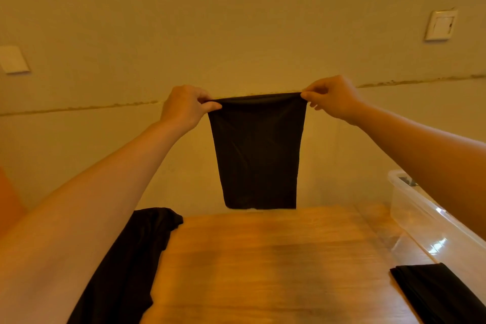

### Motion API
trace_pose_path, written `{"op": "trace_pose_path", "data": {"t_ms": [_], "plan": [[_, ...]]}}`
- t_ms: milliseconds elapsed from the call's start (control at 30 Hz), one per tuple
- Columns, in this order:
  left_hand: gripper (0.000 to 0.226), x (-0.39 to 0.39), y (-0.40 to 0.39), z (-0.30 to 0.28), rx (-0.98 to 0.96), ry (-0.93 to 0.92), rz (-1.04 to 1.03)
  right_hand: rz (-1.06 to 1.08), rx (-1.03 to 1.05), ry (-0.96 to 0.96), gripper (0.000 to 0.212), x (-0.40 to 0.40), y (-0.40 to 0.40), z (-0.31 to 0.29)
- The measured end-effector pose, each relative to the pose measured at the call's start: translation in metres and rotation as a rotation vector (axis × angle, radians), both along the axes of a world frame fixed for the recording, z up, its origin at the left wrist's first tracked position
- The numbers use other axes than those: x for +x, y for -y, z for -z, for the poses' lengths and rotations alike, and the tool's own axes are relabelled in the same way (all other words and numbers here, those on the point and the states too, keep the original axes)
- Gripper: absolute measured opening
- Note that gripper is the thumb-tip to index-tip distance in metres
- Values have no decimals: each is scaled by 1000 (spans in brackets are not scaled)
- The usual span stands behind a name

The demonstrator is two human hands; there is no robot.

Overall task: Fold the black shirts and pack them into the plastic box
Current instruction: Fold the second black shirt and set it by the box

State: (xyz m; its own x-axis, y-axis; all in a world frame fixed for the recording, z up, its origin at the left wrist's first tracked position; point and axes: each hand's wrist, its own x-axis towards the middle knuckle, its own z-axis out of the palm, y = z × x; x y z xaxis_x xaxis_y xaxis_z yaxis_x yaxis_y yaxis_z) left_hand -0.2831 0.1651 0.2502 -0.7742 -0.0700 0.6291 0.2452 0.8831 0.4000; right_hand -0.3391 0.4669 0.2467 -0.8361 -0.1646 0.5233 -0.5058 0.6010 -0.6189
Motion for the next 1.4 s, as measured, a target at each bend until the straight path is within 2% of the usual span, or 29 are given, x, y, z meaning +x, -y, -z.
{"op": "trace_pose_path", "data": {"t_ms": [133, 267, 400, 467, 567, 667, 767, 833, 933, 1000, 1067, 1133, 1267, 1400], "plan": [[16, 32, 9, 41, -79, -71, 137, -39, 39, -9, 14, 31, -10, 34], [19, 79, 16, 127, -233, -98, 254, -115, 156, 24, 17, 82, -22, 115], [40, 140, 13, 225, -341, -62, 368, -261, 332, 44, 39, 147, -39, 212], [36, 168, 12, 265, -365, -12, 416, -272, 366, 93, 49, 174, -46, 249], [38, 200, 12, 301, -349, 18, 411, -278, 347, 121, 53, 209, -51, 280], [44, 219, 10, 310, -294, 35, 401, -322, 356, 25, 44, 226, -54, 293], [40, 229, 11, 312, -289, 51, 389, -335, 388, -64, 40, 233, -54, 295], [37, 230, 9, 307, -257, 47, 387, -332, 383, -74, 40, 235, -49, 288], [45, 220, -6, 291, -142, -24, 387, -304, 297, -107, 47, 230, -30, 275], [47, 203, -24, 281, -109, -22, 315, -245, 296, -111, 44, 221, -8, 267], [43, 183, -45, 278, -91, 106, 193, -159, 363, -49, 38, 212, 18, 267], [48, 169, -63, 284, -107, 298, 122, -118, 443, 61, 52, 206, 43, 273], [66, 164, -75, 306, -300, 630, 91, -38, 693, 276, 78, 202, 54, 301], [74, 176, -74, 311, -385, 715, 42, 43, 741, 349, 92, 215, 35, 309]]}}
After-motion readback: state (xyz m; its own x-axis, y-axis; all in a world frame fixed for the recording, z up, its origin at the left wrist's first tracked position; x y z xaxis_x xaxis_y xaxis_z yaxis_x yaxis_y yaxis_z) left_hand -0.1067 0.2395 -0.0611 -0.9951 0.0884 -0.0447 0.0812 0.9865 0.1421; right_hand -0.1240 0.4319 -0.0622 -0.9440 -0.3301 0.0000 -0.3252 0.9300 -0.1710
